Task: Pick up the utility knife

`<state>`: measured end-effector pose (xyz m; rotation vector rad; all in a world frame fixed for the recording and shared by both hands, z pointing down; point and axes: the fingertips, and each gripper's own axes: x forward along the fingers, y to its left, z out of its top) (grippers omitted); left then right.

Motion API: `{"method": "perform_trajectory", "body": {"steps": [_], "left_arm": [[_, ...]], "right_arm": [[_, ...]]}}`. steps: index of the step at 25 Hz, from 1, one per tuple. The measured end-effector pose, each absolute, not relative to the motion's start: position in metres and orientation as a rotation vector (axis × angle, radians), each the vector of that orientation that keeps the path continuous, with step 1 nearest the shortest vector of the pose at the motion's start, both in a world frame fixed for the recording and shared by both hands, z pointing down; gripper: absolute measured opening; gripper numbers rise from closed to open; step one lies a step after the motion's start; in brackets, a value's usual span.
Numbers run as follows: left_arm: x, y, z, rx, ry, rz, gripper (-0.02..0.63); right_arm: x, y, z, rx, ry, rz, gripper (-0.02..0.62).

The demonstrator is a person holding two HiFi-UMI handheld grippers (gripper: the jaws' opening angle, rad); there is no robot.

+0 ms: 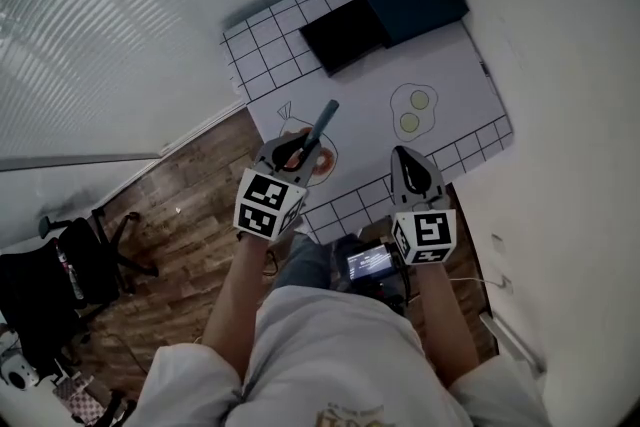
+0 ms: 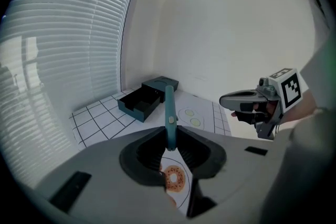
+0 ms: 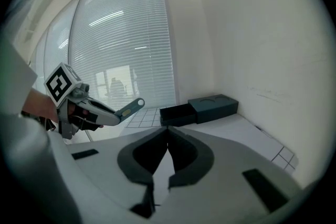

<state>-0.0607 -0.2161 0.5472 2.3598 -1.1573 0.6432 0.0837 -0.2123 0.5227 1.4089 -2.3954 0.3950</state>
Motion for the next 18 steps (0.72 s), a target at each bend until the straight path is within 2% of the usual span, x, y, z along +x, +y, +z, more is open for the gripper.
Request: {"method": "perform_trajectory", "body": {"steps": [18], "left_arm": [[-0.072,-0.206,0.455,2.445,-1.310,0.476,0.074]], "right_arm": [[0.088,-0.222,0.442,1.484,-2.495,0.250,0.006]]}}
